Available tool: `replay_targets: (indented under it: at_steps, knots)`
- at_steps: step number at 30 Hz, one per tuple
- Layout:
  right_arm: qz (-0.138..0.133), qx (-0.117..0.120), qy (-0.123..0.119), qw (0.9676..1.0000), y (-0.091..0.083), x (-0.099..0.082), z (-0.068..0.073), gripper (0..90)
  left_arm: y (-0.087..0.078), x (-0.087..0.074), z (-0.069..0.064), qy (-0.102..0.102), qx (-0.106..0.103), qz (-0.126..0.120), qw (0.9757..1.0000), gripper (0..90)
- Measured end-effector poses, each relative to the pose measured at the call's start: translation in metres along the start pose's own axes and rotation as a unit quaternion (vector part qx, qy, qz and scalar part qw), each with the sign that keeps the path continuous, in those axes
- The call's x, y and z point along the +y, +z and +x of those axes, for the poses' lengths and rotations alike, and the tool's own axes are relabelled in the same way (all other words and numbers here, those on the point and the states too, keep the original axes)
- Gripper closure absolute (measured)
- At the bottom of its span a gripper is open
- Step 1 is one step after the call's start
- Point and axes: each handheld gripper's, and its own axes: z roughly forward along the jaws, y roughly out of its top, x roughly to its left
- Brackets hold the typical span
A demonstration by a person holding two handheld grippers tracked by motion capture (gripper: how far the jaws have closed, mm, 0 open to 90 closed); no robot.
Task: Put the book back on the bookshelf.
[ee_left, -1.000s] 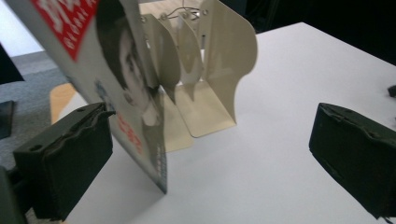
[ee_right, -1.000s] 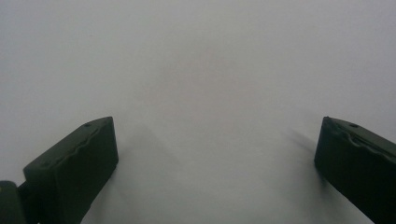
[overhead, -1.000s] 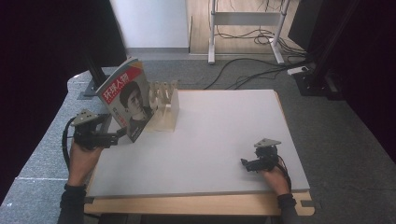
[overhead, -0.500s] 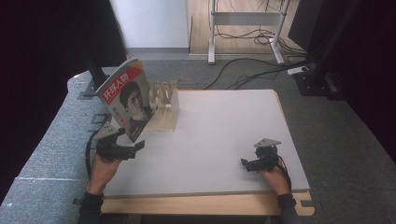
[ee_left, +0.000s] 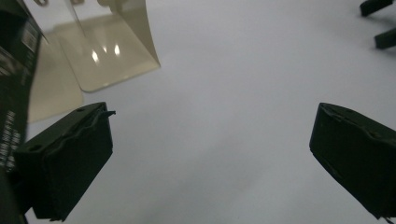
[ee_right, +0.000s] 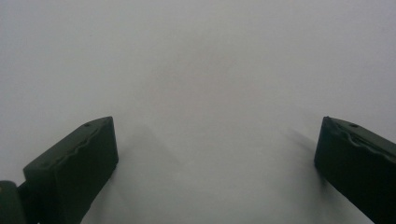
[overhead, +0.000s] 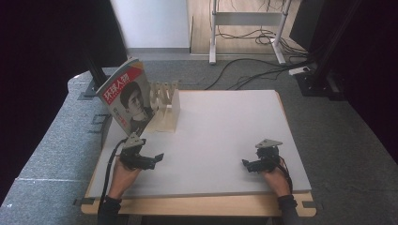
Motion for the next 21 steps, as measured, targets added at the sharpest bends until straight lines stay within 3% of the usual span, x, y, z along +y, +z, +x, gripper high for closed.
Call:
replay_targets:
  at_steps: [10, 14, 16, 21]
  knots:
    - [0.000, 0.000, 0.000, 1.0000, 0.000, 0.000, 0.000, 0.0, 0.033, -0.027, -0.003, -0.002, 0.003, 0.056, 0.9984, 0.0]
    - [0.000, 0.000, 0.000, 1.0000, 0.000, 0.000, 0.000, 0.0, 0.040, -0.027, -0.005, -0.001, 0.016, 0.084, 0.9964, 0.0]
    - [0.000, 0.000, 0.000, 1.0000, 0.000, 0.000, 0.000, 0.0, 0.045, -0.026, -0.008, 0.007, 0.030, 0.107, 0.9938, 0.0]
    - [-0.001, 0.000, 0.000, 1.0000, 0.000, -0.001, 0.000, 0.0, 0.045, -0.026, -0.007, 0.006, 0.028, 0.107, 0.9939, 0.0]
